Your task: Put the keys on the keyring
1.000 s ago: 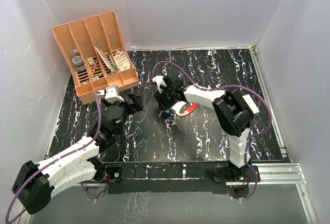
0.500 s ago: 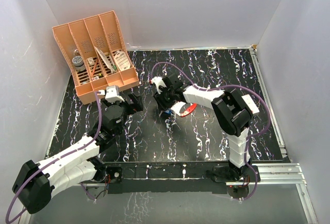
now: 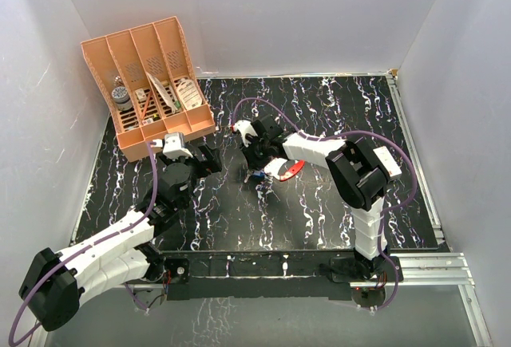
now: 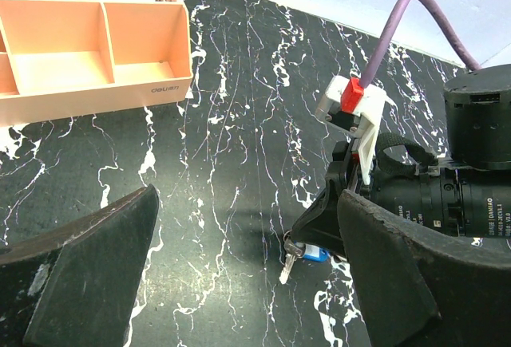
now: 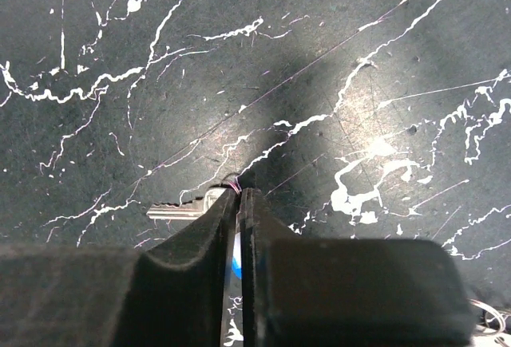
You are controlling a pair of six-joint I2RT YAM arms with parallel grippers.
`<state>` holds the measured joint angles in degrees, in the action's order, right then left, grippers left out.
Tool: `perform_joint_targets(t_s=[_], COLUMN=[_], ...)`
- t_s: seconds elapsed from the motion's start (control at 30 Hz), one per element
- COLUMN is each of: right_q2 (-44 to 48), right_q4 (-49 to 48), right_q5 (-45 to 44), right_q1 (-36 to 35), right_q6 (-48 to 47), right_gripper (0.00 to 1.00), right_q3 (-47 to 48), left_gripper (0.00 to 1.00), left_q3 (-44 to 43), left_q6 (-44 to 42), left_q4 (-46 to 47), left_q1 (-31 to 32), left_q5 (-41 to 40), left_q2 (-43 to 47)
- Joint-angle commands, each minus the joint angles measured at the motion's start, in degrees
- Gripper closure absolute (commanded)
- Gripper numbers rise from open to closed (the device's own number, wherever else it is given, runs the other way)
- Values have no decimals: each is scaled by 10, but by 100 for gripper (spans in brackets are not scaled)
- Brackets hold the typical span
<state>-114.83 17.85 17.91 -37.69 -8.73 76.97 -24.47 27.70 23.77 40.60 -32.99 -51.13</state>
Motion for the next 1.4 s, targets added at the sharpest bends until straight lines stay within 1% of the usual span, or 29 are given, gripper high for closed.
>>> perform_joint_targets(t_s=[0.0,0.03,0.17,0.33,0.63,0.83,1.03,1.13,1.27,1.37], right_q2=[1,4,23,73,203,274,339,359,367,371], right_q4=[-25,-27,-52,-115,-275,-332,-406,-430,-431,-425], right_q5=[8,8,6,-7,-13,-15,-12,-1,21,35], right_q1=[2,2,2,2,2,2,2,3,3,3], right_q6=[-4,-4,10,44,134,168,207,218,223,222], right_gripper=[98,100,100,100,100,100,100,100,100,100], right_q3=[6,5,-13,-59,-174,-215,-260,-273,-266,-261], left_gripper=[6,6,6,6,5,5,6,7,9,12], left_q3=[2,2,3,11,48,71,97,97,87,73], left_q6=[0,0,0,2,9,29,73,83,84,73], left_q4=[5,4,7,31,155,240,326,350,369,358], left_q1=[-4,-3,-3,-4,-14,-29,-55,-64,-74,-82], left_q5=[-1,-1,1,16,94,146,198,218,247,273], left_q2=[4,4,2,-3,-1,-6,-20,-32,-50,-55])
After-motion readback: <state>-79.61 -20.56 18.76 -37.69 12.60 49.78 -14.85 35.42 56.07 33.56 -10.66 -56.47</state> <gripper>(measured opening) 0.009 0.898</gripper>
